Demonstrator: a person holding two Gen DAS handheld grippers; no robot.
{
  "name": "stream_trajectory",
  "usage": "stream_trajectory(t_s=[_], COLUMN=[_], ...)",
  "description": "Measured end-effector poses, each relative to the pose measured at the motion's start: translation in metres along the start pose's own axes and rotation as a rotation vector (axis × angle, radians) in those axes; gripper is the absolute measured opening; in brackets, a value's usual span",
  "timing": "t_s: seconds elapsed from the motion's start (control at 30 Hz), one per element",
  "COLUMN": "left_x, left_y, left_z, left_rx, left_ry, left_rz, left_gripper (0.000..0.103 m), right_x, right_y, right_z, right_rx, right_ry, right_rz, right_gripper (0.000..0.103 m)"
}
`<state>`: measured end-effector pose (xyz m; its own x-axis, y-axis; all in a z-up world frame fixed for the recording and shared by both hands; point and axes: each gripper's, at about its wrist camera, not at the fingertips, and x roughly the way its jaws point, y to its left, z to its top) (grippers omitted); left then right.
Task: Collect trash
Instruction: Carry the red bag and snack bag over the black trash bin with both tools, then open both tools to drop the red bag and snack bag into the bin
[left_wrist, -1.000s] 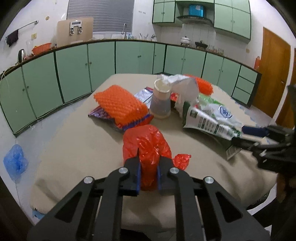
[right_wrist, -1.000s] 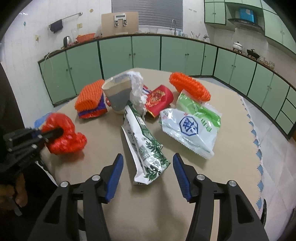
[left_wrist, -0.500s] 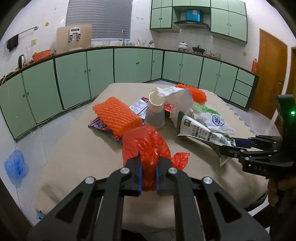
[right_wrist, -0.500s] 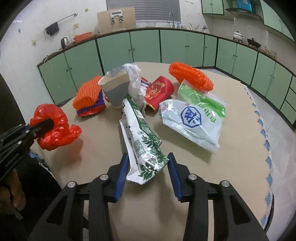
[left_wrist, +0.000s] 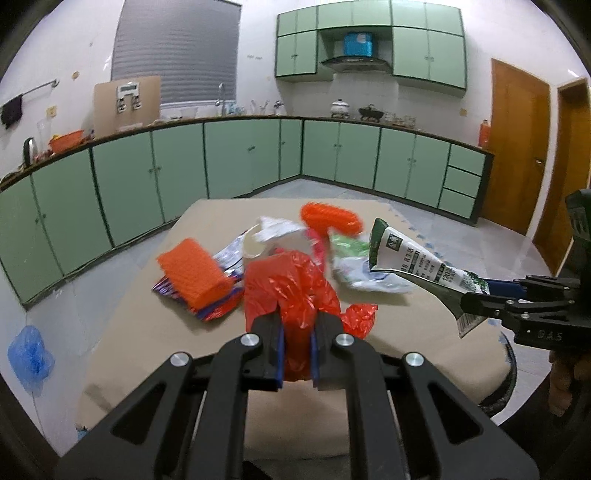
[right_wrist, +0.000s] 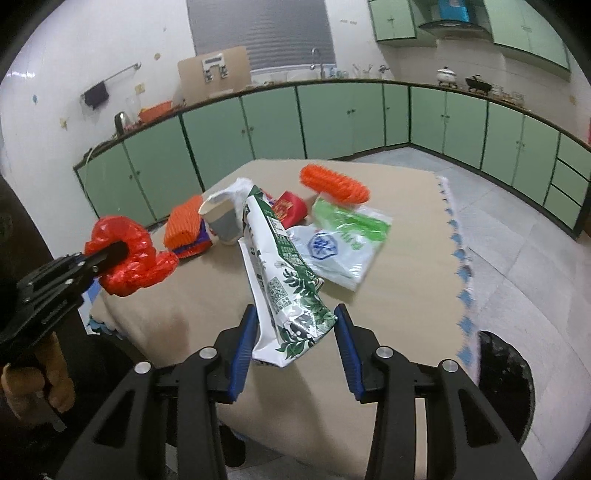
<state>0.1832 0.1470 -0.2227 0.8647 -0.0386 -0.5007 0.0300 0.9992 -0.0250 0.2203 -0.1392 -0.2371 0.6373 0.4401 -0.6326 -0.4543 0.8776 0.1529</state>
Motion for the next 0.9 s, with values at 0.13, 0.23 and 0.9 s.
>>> stream_trajectory(t_s=[0.13,0.23,0.9], left_x=[-0.005,-0.005,0.065], left_y=[-0.026,-0.048,-0.254], left_z=[0.010,0.017,0.024], left_rx=[0.036,0.068,0.268], left_ry=[-0.020,-0.029,0.000], left_rz=[-0.041,-0.082,-0.474], left_gripper=[0.008,0.008,0.008], right_x=[-0.028,-0.047,-0.124], right_y=[-0.017,-0.031,-0.189], right_z=[-0.002,-0.004,-0.085], right_rx=[0.034,0.059,0.388], right_ry=[-0.034,-0.059,-0.055], right_rz=[-0.025,-0.056,-0.364], right_gripper=[0.042,0.042,0.042])
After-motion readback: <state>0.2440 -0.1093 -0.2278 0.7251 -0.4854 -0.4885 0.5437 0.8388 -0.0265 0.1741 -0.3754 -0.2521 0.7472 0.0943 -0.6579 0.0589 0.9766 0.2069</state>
